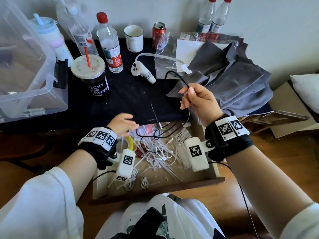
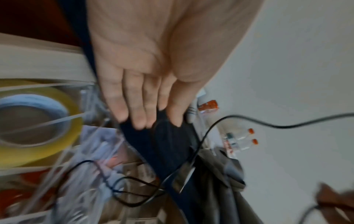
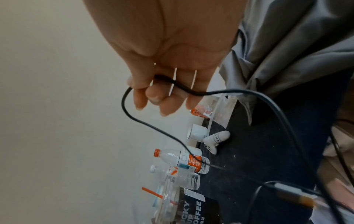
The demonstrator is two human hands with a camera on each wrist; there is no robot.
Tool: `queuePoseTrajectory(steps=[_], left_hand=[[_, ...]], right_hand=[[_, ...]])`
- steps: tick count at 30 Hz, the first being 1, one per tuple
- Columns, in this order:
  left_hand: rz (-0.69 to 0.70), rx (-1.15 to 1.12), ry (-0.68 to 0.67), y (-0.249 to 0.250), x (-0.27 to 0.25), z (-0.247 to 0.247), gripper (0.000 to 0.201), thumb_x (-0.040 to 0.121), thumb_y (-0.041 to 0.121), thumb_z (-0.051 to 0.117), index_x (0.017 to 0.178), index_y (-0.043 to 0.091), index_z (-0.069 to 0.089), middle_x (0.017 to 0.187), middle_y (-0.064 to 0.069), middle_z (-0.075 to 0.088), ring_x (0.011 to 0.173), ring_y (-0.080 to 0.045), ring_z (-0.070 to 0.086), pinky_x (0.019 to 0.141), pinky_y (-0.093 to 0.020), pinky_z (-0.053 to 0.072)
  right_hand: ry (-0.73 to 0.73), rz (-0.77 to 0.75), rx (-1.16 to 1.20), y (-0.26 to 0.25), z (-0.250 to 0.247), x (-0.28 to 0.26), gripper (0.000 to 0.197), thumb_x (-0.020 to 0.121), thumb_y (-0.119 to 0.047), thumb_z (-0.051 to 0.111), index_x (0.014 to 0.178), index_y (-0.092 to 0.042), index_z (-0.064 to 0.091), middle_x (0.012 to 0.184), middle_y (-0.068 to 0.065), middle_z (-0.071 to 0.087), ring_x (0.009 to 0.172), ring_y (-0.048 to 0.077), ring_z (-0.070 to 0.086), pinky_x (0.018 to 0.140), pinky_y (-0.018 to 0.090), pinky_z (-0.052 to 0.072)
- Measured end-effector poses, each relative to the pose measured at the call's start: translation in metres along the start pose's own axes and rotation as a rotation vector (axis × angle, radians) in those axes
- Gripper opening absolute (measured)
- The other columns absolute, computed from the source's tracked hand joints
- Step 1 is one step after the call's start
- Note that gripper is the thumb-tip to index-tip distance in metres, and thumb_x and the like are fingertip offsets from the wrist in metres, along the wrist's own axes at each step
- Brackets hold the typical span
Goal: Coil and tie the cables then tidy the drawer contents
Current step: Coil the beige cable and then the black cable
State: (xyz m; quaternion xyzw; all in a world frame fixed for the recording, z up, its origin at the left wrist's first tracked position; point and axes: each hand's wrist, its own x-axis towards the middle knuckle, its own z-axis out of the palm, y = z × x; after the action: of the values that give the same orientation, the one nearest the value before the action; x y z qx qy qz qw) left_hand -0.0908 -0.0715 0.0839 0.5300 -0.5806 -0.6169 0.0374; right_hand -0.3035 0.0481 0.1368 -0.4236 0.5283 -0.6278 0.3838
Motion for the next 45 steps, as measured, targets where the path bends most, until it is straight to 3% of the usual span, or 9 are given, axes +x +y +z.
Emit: queuePoseTrajectory(steps=[7, 17, 24, 29, 34, 36, 39, 41, 45], left_hand=[[0.604, 0.199, -0.012, 0.057, -0.018, 0.012, 0.067, 0.081, 0.015, 0.072, 0.139, 0.024, 0.04, 0.147, 0.005, 0.032, 0.129, -0.003, 0.03, 0.097, -0.011, 0.024], [0.351, -0.242, 0.22, 0.05, 0.006, 0.026, 0.069, 0.077, 0.009, 0.075, 0.124, 0.015, 0.024, 0.142, -0.018, 0.032, 0.128, -0.021, 0.04, 0.104, -0.034, 0.039], [0.322, 0.065, 0.343, 0.058, 0.013, 0.016, 0.061, 0.08, 0.038, 0.071, 0.132, 0.028, 0.04, 0.137, -0.01, 0.026, 0.114, -0.021, 0.043, 0.101, -0.034, 0.041], [0.177, -0.215, 0.435, 0.063, 0.008, 0.012, 0.063, 0.076, 0.041, 0.074, 0.118, 0.021, 0.031, 0.14, -0.006, 0.026, 0.107, -0.018, 0.04, 0.088, -0.035, 0.047], [0.328, -0.172, -0.181, 0.061, -0.011, 0.023, 0.113, 0.043, 0.086, 0.057, 0.141, 0.037, 0.03, 0.152, 0.009, 0.029, 0.135, -0.017, 0.03, 0.102, -0.051, 0.024], [0.367, -0.075, -0.476, 0.052, -0.014, 0.032, 0.11, 0.034, 0.096, 0.042, 0.128, 0.04, 0.046, 0.14, 0.011, 0.048, 0.134, -0.018, 0.039, 0.106, -0.05, 0.02], [0.409, 0.023, -0.465, 0.039, -0.011, 0.038, 0.051, 0.068, 0.071, 0.05, 0.08, 0.024, 0.064, 0.081, 0.005, 0.072, 0.097, -0.011, 0.067, 0.097, -0.038, 0.04], [0.328, -0.064, -0.336, 0.029, -0.004, 0.035, 0.041, 0.09, 0.045, 0.043, 0.069, 0.011, 0.052, 0.053, 0.005, 0.058, 0.071, -0.01, 0.068, 0.084, -0.03, 0.05], [0.246, -0.308, -0.202, 0.02, 0.003, 0.023, 0.053, 0.093, 0.056, 0.017, 0.069, 0.014, 0.04, 0.044, 0.01, 0.029, 0.042, -0.007, 0.037, 0.055, -0.023, 0.047]], right_hand=[[-0.093, -0.075, -0.077, -0.006, 0.014, 0.004, 0.021, 0.093, -0.012, 0.036, 0.087, -0.01, 0.056, 0.05, -0.004, 0.051, 0.053, 0.008, 0.049, 0.065, 0.018, 0.044], [-0.106, -0.116, 0.035, -0.022, 0.014, 0.004, 0.03, 0.096, -0.011, 0.032, 0.086, -0.016, 0.06, 0.053, -0.01, 0.048, 0.054, 0.011, 0.049, 0.066, 0.022, 0.045], [-0.181, -0.133, 0.063, -0.031, 0.018, 0.0, 0.046, 0.096, -0.009, 0.03, 0.082, -0.03, 0.068, 0.053, -0.011, 0.045, 0.053, 0.011, 0.048, 0.068, 0.026, 0.044], [-0.193, -0.105, 0.099, -0.033, 0.015, -0.001, 0.031, 0.095, -0.022, 0.04, 0.082, -0.029, 0.067, 0.053, -0.01, 0.043, 0.052, 0.013, 0.048, 0.07, 0.026, 0.044], [-0.2, -0.111, 0.121, -0.032, 0.017, 0.0, 0.033, 0.096, -0.019, 0.039, 0.083, -0.028, 0.067, 0.053, -0.01, 0.043, 0.052, 0.014, 0.045, 0.066, 0.026, 0.043], [-0.176, -0.127, 0.14, -0.032, 0.018, 0.002, 0.025, 0.094, -0.027, 0.045, 0.083, -0.028, 0.068, 0.053, -0.01, 0.044, 0.052, 0.012, 0.045, 0.066, 0.025, 0.045], [-0.074, -0.099, 0.161, -0.03, 0.012, 0.003, 0.034, 0.096, -0.022, 0.039, 0.078, -0.027, 0.068, 0.052, -0.009, 0.044, 0.051, 0.01, 0.048, 0.069, 0.024, 0.048], [-0.003, -0.1, 0.188, -0.029, 0.006, 0.001, 0.039, 0.096, -0.015, 0.032, 0.079, -0.022, 0.066, 0.051, -0.009, 0.044, 0.05, 0.009, 0.047, 0.065, 0.023, 0.046], [0.153, -0.039, 0.118, -0.019, -0.009, 0.0, 0.024, 0.097, -0.008, 0.032, 0.099, -0.008, 0.056, 0.051, -0.008, 0.05, 0.047, 0.008, 0.048, 0.057, 0.019, 0.043]])
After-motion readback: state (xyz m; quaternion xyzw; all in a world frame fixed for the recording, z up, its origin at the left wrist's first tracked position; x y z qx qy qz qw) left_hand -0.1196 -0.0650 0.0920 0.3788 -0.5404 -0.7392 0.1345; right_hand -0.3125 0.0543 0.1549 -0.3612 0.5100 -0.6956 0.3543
